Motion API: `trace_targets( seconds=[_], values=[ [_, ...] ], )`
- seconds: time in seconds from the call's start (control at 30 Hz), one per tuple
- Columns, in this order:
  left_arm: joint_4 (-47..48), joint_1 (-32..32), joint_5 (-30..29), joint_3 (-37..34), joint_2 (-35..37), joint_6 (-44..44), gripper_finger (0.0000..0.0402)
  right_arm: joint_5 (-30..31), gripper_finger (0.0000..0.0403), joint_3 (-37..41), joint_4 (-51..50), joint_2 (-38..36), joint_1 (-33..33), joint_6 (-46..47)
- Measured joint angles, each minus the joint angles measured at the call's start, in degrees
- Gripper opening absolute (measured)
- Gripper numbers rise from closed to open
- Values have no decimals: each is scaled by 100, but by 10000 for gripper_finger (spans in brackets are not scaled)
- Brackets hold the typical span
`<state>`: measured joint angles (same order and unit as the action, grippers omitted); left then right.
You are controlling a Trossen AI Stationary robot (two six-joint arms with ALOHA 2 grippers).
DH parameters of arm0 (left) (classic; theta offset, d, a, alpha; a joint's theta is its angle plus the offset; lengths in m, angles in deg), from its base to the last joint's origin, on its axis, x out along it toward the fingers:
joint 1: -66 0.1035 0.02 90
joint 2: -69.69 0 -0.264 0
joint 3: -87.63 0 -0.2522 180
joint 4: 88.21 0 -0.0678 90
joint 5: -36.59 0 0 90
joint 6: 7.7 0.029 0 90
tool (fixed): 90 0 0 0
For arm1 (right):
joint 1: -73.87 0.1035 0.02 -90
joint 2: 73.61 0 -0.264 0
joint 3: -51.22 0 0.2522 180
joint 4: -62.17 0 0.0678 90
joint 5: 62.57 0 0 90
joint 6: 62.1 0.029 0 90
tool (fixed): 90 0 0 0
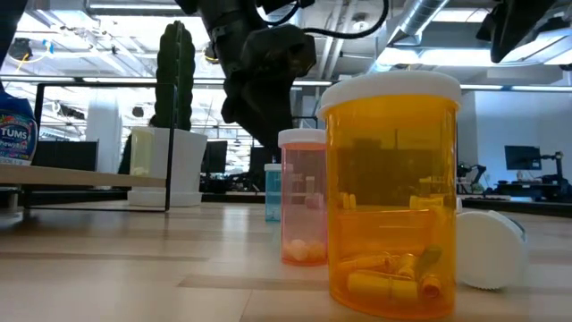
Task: Pick and place medicine bottles onto shelf by color
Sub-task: Put the light blue pill bottle on the shelf
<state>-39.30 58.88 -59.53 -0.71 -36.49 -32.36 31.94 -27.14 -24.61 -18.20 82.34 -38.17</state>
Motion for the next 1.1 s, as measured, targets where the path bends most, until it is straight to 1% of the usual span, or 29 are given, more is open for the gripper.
trace_targets(
  seconds=[0.1,0.33,0.5,0.7,0.97,1.1],
  values=[
    [-23,-50,-134,-1,-3,272,196,0,162,0,1,0,0,1],
    [-17,-130,-70,-1,-3,602,230,0,162,0,1,0,0,1],
    [-19,-140,-166,-1,-3,851,249,0,159,0,1,0,0,2],
    [-24,-111,-377,-81,-3,1072,250,0,160,0,1,0,0,3],
    [-43,-74,-316,-123,-3,1086,250,0,157,0,3,0,0,3],
    [-178,-65,-238,-122,-268,1054,250,0,158,0,5,0,0,3]
  ],
)
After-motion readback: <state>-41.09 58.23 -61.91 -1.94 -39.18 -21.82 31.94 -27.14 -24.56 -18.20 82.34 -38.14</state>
